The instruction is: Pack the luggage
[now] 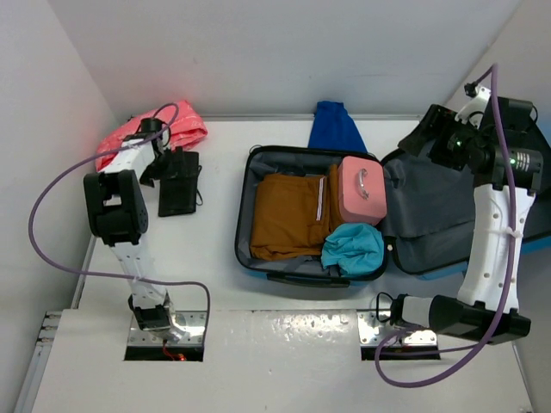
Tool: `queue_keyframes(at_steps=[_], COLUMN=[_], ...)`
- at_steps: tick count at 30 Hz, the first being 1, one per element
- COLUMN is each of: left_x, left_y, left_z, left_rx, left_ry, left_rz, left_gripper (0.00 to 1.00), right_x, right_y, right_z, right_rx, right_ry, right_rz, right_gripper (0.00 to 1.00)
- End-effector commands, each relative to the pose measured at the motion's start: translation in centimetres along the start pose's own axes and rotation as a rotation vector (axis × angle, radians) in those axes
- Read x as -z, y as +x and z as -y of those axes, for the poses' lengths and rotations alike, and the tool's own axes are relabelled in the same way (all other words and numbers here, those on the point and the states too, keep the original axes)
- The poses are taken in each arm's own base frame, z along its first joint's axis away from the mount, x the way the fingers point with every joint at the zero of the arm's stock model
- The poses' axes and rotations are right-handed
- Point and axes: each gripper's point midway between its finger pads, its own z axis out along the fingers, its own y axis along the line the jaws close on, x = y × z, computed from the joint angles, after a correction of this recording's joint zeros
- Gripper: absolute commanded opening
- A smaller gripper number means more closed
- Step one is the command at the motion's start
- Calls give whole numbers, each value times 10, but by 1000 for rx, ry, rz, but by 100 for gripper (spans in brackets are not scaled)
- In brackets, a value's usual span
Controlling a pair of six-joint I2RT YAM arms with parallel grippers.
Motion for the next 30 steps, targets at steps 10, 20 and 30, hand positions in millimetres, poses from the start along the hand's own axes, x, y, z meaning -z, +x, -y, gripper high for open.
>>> queue_keyframes(at_steps=[10, 20, 30], left_x=[-65, -71, 120], left_y=[1, 54, -31], left_z=[-11, 18, 84], left_rx=[2, -58, -100], left_ry=[209, 350, 642], left_rz=[-72, -188, 315], left_gripper=[85, 0, 0], right_x=[-10, -16, -32], right_y=[-26, -5, 3], right_z=[-31, -33, -38], right_rx=[201, 222, 258], right_ry=[-84, -90, -101], right_rz=[40, -15, -50], right_gripper=[83, 78, 78])
